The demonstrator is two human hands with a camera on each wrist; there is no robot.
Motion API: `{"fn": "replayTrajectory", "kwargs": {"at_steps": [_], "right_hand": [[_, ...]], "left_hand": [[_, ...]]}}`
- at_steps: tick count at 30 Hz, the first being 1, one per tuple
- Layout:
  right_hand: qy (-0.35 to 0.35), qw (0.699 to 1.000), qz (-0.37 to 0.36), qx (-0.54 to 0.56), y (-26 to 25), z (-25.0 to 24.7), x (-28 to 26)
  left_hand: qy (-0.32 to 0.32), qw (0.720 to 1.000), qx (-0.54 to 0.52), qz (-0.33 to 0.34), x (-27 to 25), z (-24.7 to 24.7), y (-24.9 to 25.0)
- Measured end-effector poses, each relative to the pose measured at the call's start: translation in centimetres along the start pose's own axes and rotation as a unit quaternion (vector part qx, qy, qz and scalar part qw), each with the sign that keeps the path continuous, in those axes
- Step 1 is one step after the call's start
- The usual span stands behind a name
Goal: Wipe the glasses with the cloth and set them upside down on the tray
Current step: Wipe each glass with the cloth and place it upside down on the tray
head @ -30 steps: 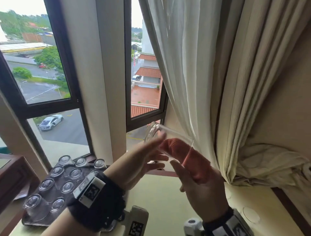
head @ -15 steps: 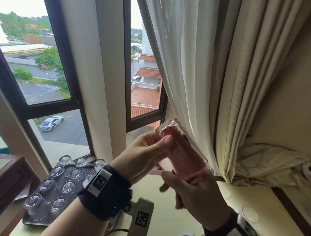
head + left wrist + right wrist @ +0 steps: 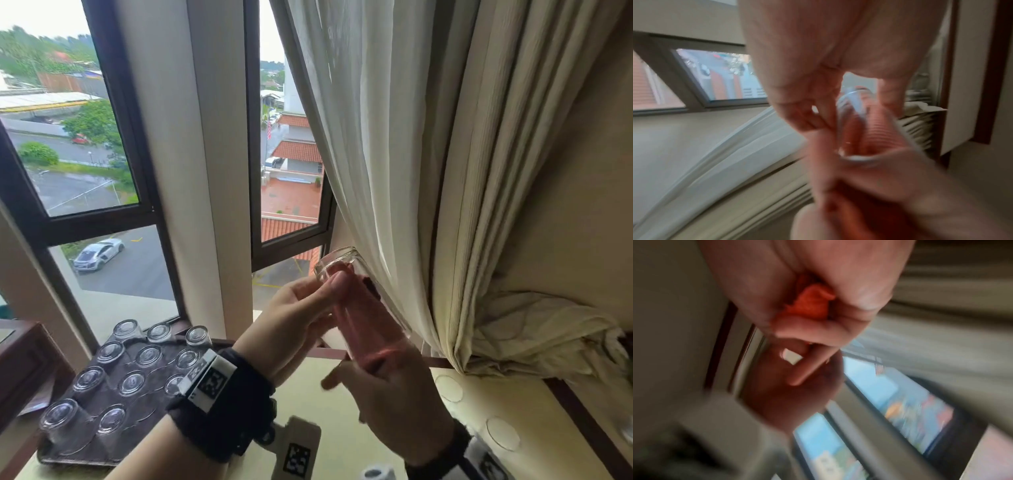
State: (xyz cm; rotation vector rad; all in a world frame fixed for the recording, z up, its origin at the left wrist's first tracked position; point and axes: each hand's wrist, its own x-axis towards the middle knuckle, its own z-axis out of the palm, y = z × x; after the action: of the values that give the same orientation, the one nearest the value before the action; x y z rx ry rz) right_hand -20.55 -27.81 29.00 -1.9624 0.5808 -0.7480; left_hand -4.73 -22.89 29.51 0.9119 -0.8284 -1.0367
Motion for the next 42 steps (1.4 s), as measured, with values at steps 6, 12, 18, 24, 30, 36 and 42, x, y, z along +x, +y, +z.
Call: {"fn": "replayTrajectory", "kwargs": {"at_steps": [6,12,18,24,30,36,42], "right_hand": [[-0.021,0.989,0.013,0.145,0.1,1.5,-0.5],[0.035,0.963,-0.058,-0.263,3.5,1.9,0.9],[-0.069,0.935,0.085,0.337,0.1,1.3,0.0],[-0.001,0.809,0.144,0.570,-0.6,1.0,0.6],[0.136,0.895,0.132,0.405,1.8,0.2,1.3],[0.165,0.984,-0.051,0.035,2.5,0.6,-0.2],[0.102,0.944,-0.274,-0.153,4.2,3.0,-1.0]], "left_hand": [[-0.022,0.999,-0.007,0.029,0.3,-0.5,-0.3],[0.108,0.963,0.245,-0.005,0.9,0.4,1.3],[0.010,1.000,0.016,-0.014,0.1,-1.0,-0.5],[0.003,0.999,-0.035,0.003,-0.7,-0.4,-1.5],[0.050,0.993,0.092,-0.050,-0.7,-0.5,-1.8],[0.064,0.990,0.101,-0.069,-1.5,-0.8,0.2],[0.055,0.986,0.155,-0.031,-2.2,-0.1,2.8]]}}
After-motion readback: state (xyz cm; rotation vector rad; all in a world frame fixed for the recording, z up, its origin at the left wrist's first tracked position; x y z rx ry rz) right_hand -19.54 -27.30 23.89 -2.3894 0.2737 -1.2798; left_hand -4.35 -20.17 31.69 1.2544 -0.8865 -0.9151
